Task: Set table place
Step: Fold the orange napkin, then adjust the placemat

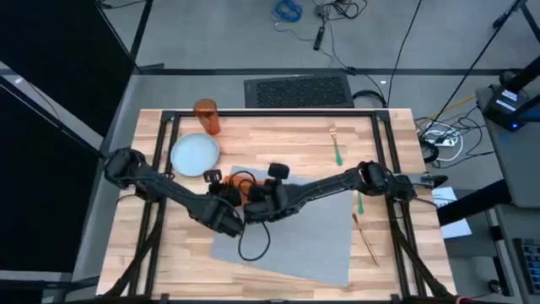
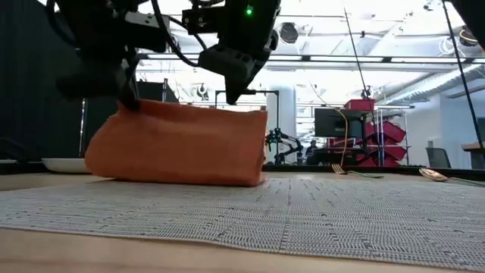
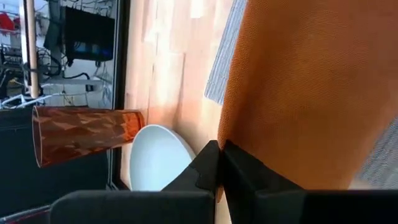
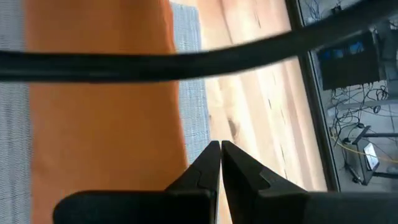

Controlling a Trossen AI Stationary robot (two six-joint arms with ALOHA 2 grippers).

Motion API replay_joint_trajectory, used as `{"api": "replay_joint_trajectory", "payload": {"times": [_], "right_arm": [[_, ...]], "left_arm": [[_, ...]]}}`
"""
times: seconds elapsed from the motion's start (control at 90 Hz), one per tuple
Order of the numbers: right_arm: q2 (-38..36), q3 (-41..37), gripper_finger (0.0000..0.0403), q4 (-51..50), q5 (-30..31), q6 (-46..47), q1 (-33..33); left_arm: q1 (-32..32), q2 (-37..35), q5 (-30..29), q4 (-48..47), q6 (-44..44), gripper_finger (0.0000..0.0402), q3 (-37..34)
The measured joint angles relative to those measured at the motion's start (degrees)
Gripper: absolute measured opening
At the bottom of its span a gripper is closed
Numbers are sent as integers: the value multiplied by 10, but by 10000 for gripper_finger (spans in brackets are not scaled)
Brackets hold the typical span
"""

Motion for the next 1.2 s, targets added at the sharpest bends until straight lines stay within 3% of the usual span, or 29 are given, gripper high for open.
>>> {"api": "replay_joint_trajectory", "payload": {"times": [0.256,0.378,0.578,0.789,0.944,1.2], "right_arm": [[0,0,2,-8,35,24,-1],[0,0,23,-13,29,25,-2],[0,0,70,-17,35,26,-2],[0,0,92,-50,70,50,10],[0,0,94,-84,74,83,32],[-1,-57,93,-112,67,180,120]], "left_arm": [[0,0,7,64,22,18,-17],[1,0,13,70,29,72,-22],[5,0,-34,65,14,177,-22],[21,0,-49,53,-13,228,-22],[23,1,11,63,-13,233,-22],[-31,1,185,112,-8,233,-22]]}}
